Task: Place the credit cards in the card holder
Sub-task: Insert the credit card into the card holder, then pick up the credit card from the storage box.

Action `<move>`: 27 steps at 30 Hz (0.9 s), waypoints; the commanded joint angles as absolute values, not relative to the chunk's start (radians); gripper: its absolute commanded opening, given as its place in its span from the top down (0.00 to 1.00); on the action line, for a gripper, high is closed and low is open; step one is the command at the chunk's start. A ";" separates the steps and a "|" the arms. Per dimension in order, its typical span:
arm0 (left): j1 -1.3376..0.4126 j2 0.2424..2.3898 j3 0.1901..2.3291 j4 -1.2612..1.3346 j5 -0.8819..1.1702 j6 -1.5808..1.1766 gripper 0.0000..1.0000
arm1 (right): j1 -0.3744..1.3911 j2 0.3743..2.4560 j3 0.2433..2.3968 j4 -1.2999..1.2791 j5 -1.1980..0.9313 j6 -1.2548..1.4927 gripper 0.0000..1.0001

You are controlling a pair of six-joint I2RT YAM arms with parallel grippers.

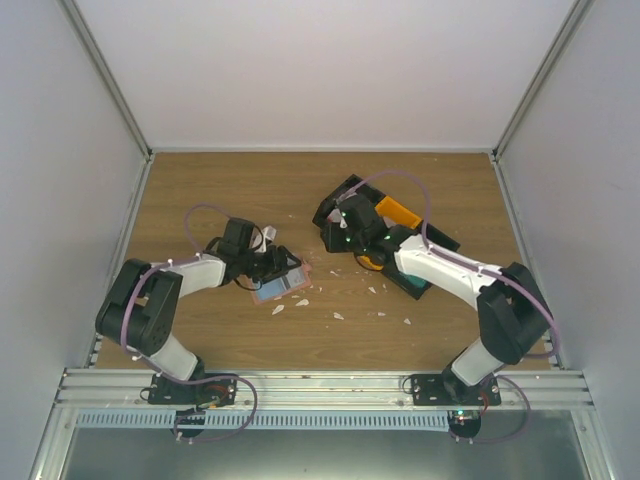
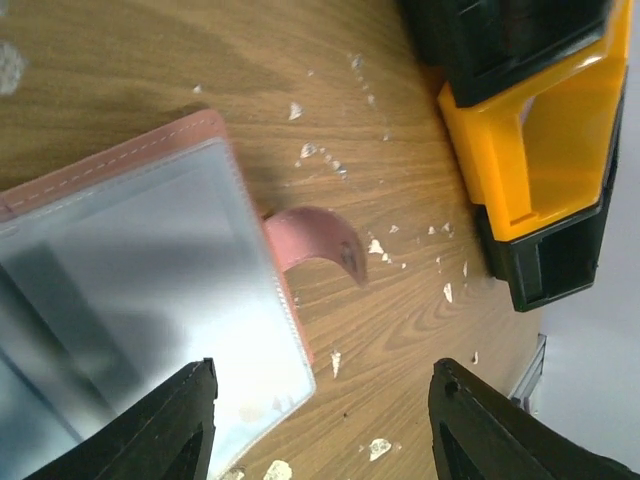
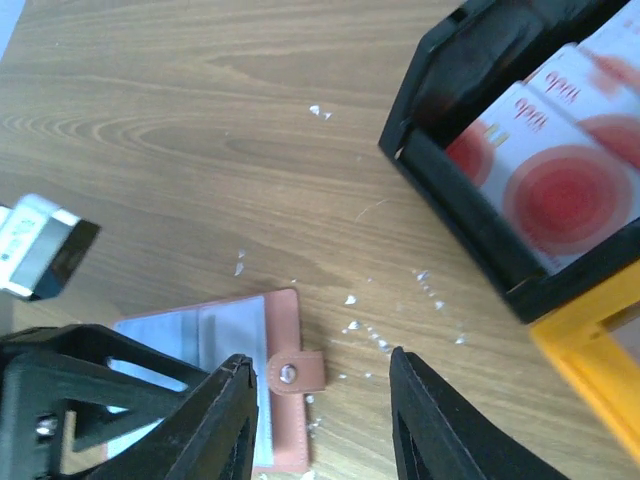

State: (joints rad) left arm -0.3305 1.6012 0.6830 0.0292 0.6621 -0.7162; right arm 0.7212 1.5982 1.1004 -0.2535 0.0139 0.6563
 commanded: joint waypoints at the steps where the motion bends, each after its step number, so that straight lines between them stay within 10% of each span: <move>1: -0.337 1.491 0.731 0.010 0.590 -0.656 0.39 | 0.649 1.516 1.098 -0.299 -0.023 0.535 0.62; 14: -0.248 1.200 0.693 -0.286 0.328 -0.573 0.30 | 0.403 1.421 1.136 -0.535 -0.084 0.301 0.52; 27: -0.178 1.172 0.599 -0.243 0.488 -0.559 0.42 | 0.359 1.657 1.248 -0.659 -0.014 0.172 0.48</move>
